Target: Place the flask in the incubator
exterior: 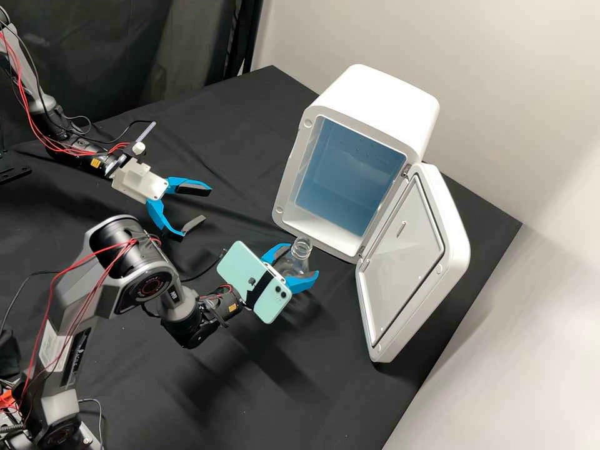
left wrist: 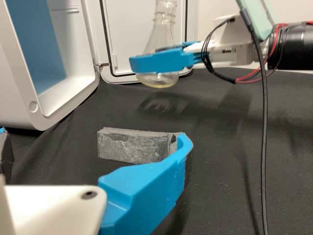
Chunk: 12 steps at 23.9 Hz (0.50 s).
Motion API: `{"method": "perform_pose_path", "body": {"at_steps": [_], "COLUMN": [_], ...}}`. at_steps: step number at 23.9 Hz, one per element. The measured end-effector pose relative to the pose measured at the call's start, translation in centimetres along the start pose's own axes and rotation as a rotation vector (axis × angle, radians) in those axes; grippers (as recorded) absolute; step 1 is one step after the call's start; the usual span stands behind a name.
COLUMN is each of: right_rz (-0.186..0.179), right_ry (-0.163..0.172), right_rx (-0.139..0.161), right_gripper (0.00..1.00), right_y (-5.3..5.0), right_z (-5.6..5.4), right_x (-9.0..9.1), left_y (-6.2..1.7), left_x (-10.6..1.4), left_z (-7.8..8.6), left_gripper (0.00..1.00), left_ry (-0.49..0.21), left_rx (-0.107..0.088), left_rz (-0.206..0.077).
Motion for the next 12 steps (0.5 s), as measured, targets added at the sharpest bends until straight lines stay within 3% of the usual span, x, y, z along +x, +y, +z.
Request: {"method": "perform_pose_path", "body": {"at_steps": [2, 4, 12], "right_rz": [0.014, 0.022, 0.036], "right_ry": [0.008, 0.010, 0.038], "right_rx": [-0.001, 0.017, 0.016], "right_gripper": [0.00, 0.00, 0.00], "right_y": [0.3, 0.6, 1.2], "right_z": [-0.1, 0.0, -0.5], "right_x": [-0.2, -0.4, -0.9], "left_y": [0.00, 0.00, 0.00], "left_x": [0.0, 0.0, 0.0], "left_z": [0.0, 0.0, 0.0], "left_gripper": [1.00, 1.00, 1.00], "left_ry": [0.000, 0.000, 0.000], "left_rx": [0.000, 0.000, 0.000], "left_rz": [0.000, 0.000, 0.000]}}
